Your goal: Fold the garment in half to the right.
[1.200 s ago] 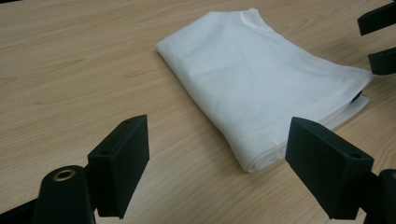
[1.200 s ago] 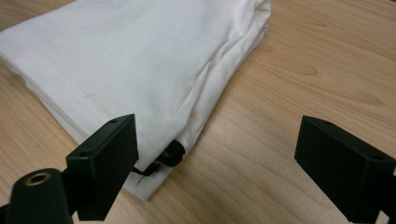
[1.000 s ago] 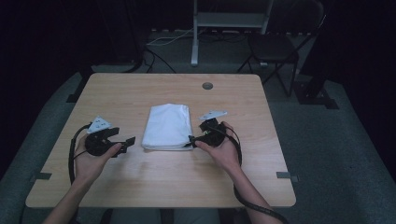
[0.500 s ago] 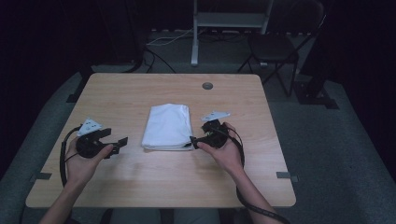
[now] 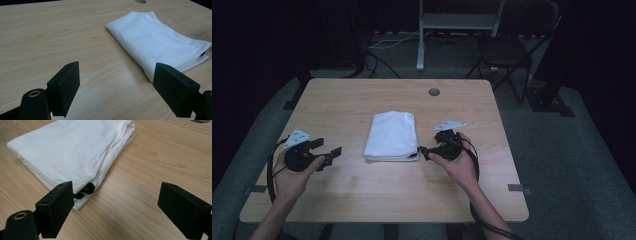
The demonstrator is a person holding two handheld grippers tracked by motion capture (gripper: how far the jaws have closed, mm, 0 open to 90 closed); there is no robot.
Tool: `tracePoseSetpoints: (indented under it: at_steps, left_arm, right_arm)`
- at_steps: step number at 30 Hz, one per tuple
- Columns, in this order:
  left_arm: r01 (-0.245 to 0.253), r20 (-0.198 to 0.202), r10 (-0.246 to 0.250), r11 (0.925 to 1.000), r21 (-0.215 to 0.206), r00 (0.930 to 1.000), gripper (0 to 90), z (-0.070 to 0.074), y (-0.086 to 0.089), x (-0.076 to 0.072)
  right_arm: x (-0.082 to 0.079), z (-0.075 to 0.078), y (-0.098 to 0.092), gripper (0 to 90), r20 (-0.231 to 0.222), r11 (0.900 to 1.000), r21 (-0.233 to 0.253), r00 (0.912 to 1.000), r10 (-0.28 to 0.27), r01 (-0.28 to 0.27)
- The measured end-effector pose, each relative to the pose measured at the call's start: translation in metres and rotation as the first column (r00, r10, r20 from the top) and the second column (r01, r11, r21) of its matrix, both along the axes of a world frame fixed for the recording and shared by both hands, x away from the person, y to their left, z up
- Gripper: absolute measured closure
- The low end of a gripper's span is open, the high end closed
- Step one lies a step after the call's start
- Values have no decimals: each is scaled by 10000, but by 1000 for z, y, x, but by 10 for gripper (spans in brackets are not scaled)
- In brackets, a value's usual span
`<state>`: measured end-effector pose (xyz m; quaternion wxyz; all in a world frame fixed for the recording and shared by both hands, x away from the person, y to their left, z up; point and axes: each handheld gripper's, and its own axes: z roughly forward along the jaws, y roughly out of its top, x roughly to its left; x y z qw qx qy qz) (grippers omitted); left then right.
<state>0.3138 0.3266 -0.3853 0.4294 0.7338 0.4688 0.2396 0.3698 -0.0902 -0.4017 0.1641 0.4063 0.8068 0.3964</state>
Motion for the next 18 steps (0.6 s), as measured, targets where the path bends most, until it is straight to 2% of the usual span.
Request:
tracePoseSetpoints:
  at_steps: [18]
  left_arm:
    - [-355,2,355,9994,58,9994,213,-2,19,-8]
  right_arm:
    - [-13,2,-16,130,98,9999,94,9999,-94,93]
